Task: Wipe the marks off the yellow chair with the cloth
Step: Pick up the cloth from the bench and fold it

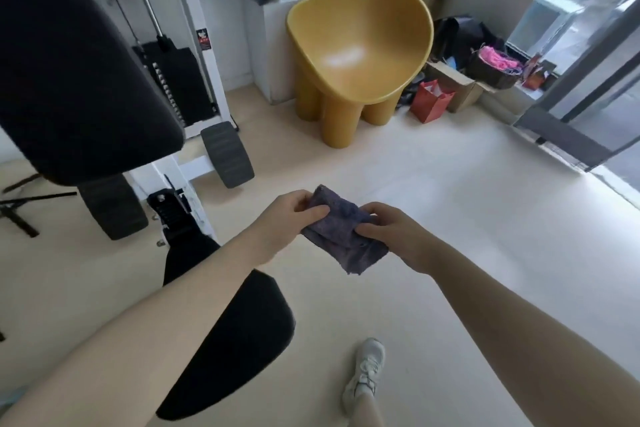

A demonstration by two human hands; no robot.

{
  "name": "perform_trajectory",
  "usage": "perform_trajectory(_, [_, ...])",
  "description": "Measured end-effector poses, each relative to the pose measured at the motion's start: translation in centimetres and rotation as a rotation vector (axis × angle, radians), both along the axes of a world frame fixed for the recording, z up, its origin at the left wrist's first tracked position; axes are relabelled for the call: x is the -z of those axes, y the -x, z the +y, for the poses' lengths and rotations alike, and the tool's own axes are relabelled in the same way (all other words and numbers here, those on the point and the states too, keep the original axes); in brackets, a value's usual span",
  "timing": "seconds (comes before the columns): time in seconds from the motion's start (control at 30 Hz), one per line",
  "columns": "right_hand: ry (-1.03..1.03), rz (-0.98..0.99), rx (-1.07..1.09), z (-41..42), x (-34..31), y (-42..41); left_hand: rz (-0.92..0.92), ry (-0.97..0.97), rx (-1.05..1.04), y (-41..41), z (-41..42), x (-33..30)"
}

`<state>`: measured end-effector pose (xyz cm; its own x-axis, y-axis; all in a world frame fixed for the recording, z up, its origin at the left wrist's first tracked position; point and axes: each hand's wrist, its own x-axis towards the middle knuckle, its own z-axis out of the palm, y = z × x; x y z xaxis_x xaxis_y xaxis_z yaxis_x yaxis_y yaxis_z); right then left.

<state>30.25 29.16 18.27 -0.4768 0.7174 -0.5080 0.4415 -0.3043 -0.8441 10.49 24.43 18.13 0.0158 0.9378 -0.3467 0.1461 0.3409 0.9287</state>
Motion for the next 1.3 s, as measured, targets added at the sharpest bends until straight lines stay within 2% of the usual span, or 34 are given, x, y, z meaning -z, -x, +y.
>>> perform_trajectory(0.13, [0.054,-0.147,0.161,5.8,-0.3,-5.1,0.130,-0.058,0.015,-5.9,7.1,-1.5])
perform_trajectory(0.2, [0.119,-0.107,0.279,8.9,-0.9,-7.5,0.262,-0.129,0.011,-9.1,10.7,-1.8])
perform_trajectory(0.27, [0.250,0.063,0.454,12.1,-1.6,-9.2,0.411,-0.243,0.030,-12.0,14.0,-2.1])
perform_trajectory(0.33, [0.409,0.349,0.598,15.5,-2.4,-10.3,0.545,-0.374,0.052,-14.5,17.3,-2.2])
perform_trajectory(0.4, [0.507,0.597,0.672,18.6,-2.6,-11.1,0.623,-0.490,0.044,-16.3,20.2,-2.1])
perform_trajectory(0.43, [0.518,0.644,0.698,20.2,-2.6,-11.5,0.636,-0.528,0.054,-16.9,21.4,-1.8])
perform_trajectory(0.5, [0.476,0.673,0.678,23.1,-2.4,-12.3,0.642,-0.570,0.134,-17.5,23.8,-1.2])
perform_trajectory(0.57, [0.393,0.662,0.562,26.3,-1.6,-13.0,0.589,-0.596,0.207,-17.3,26.6,-0.7])
perform_trajectory(0.7, [0.181,0.511,0.331,33.3,1.1,-13.1,0.504,-0.675,0.372,-16.4,33.5,0.2])
perform_trajectory(0.73, [0.158,0.462,0.340,35.4,1.5,-12.8,0.475,-0.643,0.380,-15.8,35.7,0.5])
perform_trajectory(0.83, [0.093,0.351,0.378,42.3,1.9,-11.7,0.339,-0.334,0.332,-13.6,42.8,1.5])
perform_trajectory(1.0, [0.099,0.302,0.430,54.1,0.8,-7.9,0.233,-0.209,0.095,-10.1,55.2,1.1])
perform_trajectory(1.13, [0.106,0.335,0.414,62.4,-0.1,-5.1,-0.042,-0.024,0.081,-8.1,63.6,0.4])
perform_trajectory(1.3, [0.211,0.445,0.348,69.6,1.4,-2.5,0.022,0.029,-0.031,-6.5,70.5,1.5])
